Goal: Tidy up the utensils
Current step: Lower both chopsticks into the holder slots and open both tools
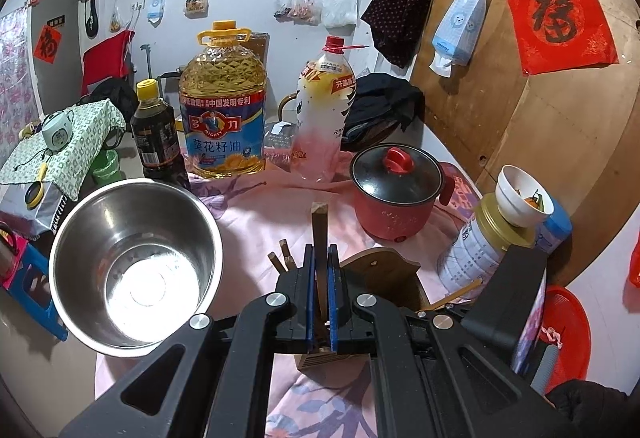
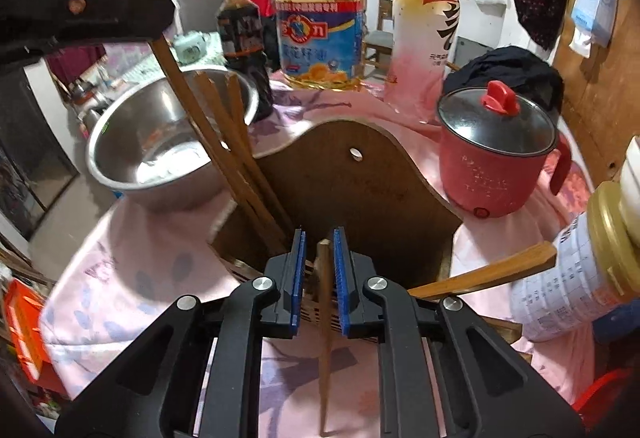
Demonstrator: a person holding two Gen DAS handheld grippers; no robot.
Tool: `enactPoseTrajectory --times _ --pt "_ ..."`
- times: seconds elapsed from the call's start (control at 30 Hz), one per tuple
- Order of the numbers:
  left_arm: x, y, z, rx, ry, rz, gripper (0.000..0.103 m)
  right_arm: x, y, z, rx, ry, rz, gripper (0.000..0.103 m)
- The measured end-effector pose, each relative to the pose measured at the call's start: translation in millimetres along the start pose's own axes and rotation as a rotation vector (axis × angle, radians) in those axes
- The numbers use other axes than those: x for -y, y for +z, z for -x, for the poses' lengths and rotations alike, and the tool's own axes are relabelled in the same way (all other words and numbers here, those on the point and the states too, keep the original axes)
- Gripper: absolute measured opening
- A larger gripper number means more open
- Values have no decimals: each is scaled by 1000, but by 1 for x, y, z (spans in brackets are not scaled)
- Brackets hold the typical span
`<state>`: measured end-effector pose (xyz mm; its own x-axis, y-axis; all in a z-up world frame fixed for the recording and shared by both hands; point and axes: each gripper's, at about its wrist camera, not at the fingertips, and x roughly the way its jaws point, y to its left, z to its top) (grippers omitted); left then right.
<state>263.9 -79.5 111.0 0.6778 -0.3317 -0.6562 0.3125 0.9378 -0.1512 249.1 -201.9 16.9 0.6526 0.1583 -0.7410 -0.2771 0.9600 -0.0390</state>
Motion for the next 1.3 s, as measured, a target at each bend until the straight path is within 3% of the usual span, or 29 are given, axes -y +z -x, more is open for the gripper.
enactPoseTrajectory --times 0.2,0.4,0.63,0.8,1.03,1.3 --pt "0 0 0 0 0 0 6 6 -1 35 74 36 -22 7" --pt "6 0 11 14 -2 -25 6 17 6 100 211 63 -77 6" --pt "20 9 49 77 -9 -64 6 26 32 183 396 72 -102 6" --pt "32 13 74 122 -8 -96 6 26 47 218 480 43 -78 6" --pt "39 13 81 135 -13 -104 6 30 55 230 527 13 -74 6" --pt "33 16 59 112 -16 -91 6 39 60 207 505 6 -84 6"
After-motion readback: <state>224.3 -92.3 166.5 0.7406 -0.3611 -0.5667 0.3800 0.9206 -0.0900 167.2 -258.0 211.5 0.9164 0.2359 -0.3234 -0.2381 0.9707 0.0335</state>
